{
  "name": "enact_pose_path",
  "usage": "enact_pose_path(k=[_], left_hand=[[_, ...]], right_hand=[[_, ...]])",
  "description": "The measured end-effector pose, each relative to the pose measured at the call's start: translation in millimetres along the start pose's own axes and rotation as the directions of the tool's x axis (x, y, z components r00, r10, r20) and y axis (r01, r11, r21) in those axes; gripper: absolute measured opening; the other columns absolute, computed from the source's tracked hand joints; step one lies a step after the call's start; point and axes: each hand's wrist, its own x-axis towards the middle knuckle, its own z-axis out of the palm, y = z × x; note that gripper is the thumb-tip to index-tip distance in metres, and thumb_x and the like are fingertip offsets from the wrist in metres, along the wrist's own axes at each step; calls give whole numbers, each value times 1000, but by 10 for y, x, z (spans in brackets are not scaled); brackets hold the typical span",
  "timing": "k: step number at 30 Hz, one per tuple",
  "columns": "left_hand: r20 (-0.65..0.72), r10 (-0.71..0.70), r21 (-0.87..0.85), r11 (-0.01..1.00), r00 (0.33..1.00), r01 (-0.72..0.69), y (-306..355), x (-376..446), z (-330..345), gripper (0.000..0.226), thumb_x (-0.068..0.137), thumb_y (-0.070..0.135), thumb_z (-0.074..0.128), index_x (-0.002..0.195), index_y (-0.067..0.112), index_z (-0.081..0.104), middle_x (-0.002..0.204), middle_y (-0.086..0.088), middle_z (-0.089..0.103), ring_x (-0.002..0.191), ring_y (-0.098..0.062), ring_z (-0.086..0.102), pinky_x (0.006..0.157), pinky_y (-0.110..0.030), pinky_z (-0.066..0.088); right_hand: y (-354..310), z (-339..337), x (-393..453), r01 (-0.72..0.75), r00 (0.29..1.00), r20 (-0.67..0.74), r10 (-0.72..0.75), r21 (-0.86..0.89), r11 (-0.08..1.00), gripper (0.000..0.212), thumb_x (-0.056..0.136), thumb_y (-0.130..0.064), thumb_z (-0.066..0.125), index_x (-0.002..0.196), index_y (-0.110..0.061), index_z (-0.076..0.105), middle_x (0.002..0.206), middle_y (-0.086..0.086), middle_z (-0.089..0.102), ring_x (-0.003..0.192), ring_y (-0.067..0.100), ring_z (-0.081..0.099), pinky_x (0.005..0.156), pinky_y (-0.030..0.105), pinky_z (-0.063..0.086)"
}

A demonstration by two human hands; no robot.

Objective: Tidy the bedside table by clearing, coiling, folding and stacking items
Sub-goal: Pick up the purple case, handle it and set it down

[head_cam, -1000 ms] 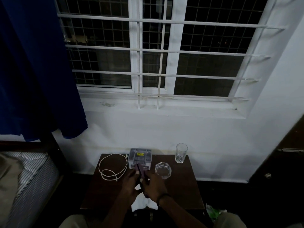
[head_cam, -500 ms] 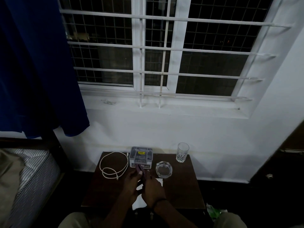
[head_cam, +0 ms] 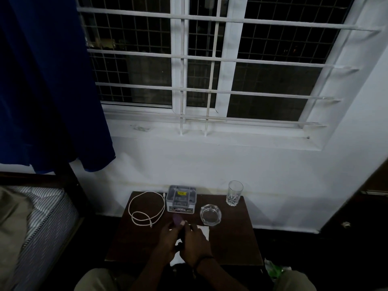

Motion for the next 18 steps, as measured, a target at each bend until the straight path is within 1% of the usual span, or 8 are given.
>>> enact_pose_path(k=[2, 5, 8, 10, 13, 15, 17, 18], left_hand=[[-37, 10, 41, 999, 999, -9, -13, 44, -66, 21, 89, 17, 67, 108, 9, 66, 104, -15, 72, 95, -28, 68, 59, -29, 52], [-87, 59, 145, 988, 994, -46, -2, 141, -220, 21, 90, 7, 63, 109, -2, 66, 106, -23, 70, 94, -33, 66, 72, -34, 52], [-123, 88, 186, 980, 989, -64, 34, 149, -392, 22, 92, 2, 58, 111, -6, 64, 107, -27, 66, 94, -35, 63, 83, -39, 52], [-164, 87, 182, 982, 983, -56, 50, 146, -523, 22, 92, 2, 56, 112, -6, 64, 106, -27, 66, 97, -36, 64, 90, -43, 52], [-230, 69, 168, 985, 971, -30, 72, 132, -737, 21, 93, 4, 57, 109, -6, 65, 108, -28, 67, 97, -37, 65, 85, -41, 53], [-268, 82, 175, 984, 960, -35, 89, 102, -866, 17, 92, 3, 57, 103, -6, 66, 100, -26, 68, 93, -36, 65, 78, -36, 50], [-312, 100, 199, 979, 945, -37, 109, 45, -978, 19, 93, 0, 56, 106, -10, 65, 92, -19, 65, 96, -31, 62, 79, -33, 44], [-333, 108, 210, 977, 937, -38, 114, 21, -1030, 21, 93, -1, 55, 108, -12, 63, 93, -17, 63, 97, -29, 60, 80, -31, 42]], right_hand=[[-59, 44, -7, -23, 999, 31, 21, 73, 997, 72, 80, -33, 57, 145, -24, 28, 134, 4, 44, 122, 26, 47, 93, 40, 50], [-133, 122, 22, -49, 996, 79, 34, 192, 980, 75, 72, -41, 58, 141, -32, 30, 128, 6, 48, 117, 27, 51, 93, 42, 51], [-240, 187, 49, -47, 994, 108, 15, 297, 954, 78, 73, -44, 56, 145, -38, 26, 124, 7, 50, 114, 28, 55, 95, 36, 48], [-334, 257, 83, -36, 994, 113, -2, 336, 941, 70, 78, -45, 54, 143, -36, 32, 122, 7, 54, 114, 26, 55, 99, 35, 47], [-496, 379, 136, -35, 991, 135, -16, 372, 927, 59, 80, -49, 49, 137, -37, 40, 117, 4, 60, 110, 23, 56, 100, 38, 47], [-599, 456, 154, -32, 989, 142, -26, 394, 918, 55, 80, -49, 51, 134, -38, 45, 118, 2, 60, 111, 21, 57, 99, 35, 47], [-709, 515, 165, -15, 989, 141, -45, 401, 916, 56, 79, -48, 53, 133, -37, 47, 122, 0, 60, 113, 19, 57, 99, 31, 46], [-752, 559, 182, -20, 987, 154, -45, 398, 917, 55, 78, -46, 55, 132, -36, 49, 124, 0, 59, 115, 19, 56, 99, 30, 46]])
